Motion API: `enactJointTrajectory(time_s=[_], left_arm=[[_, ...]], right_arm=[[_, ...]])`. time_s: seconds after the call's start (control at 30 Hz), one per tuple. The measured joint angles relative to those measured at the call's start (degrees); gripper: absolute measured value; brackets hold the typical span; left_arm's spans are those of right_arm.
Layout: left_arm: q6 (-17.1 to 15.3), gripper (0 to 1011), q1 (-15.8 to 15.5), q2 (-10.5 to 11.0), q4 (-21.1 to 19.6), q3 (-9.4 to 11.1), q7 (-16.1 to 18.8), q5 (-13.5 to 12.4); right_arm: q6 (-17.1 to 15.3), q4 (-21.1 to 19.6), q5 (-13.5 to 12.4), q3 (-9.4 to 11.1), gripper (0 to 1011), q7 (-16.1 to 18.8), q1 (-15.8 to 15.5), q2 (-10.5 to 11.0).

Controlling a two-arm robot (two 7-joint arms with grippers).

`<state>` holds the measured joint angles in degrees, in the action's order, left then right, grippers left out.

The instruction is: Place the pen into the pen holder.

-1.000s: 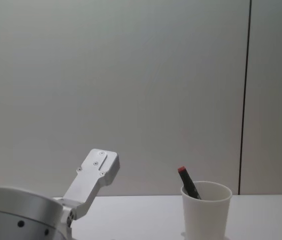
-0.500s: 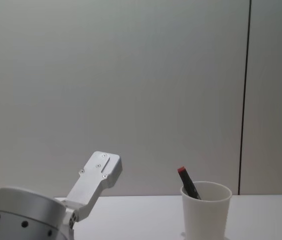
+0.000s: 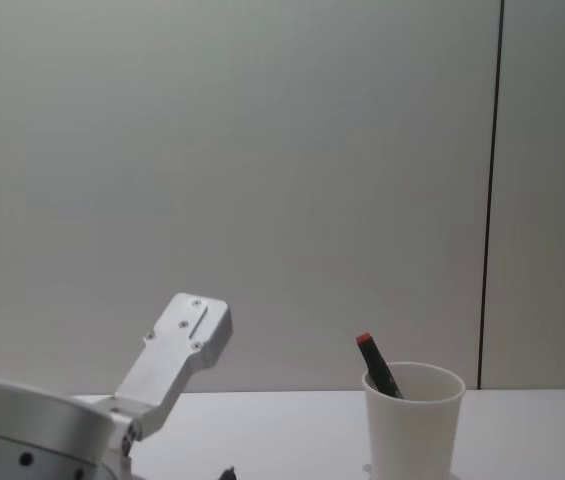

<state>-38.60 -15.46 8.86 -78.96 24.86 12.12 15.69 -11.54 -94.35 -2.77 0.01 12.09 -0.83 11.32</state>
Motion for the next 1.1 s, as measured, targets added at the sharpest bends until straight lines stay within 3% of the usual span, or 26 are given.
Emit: enactJointTrajectory(time_s=[0.53, 1.1], left_arm=[[8.54, 131, 2.83, 3.21, -5.47, -0.65, -4.89, -4.69], [24.08, 131, 5.73, 6.68, -10.28, -1.11, -13.66, -8.52]], right_arm=[[0.00, 0.00, 0.00, 0.00, 1001, 0.00, 0.00, 0.00], [0.00, 0.00, 0.00, 0.00, 1002, 0.00, 0.00, 0.00]])
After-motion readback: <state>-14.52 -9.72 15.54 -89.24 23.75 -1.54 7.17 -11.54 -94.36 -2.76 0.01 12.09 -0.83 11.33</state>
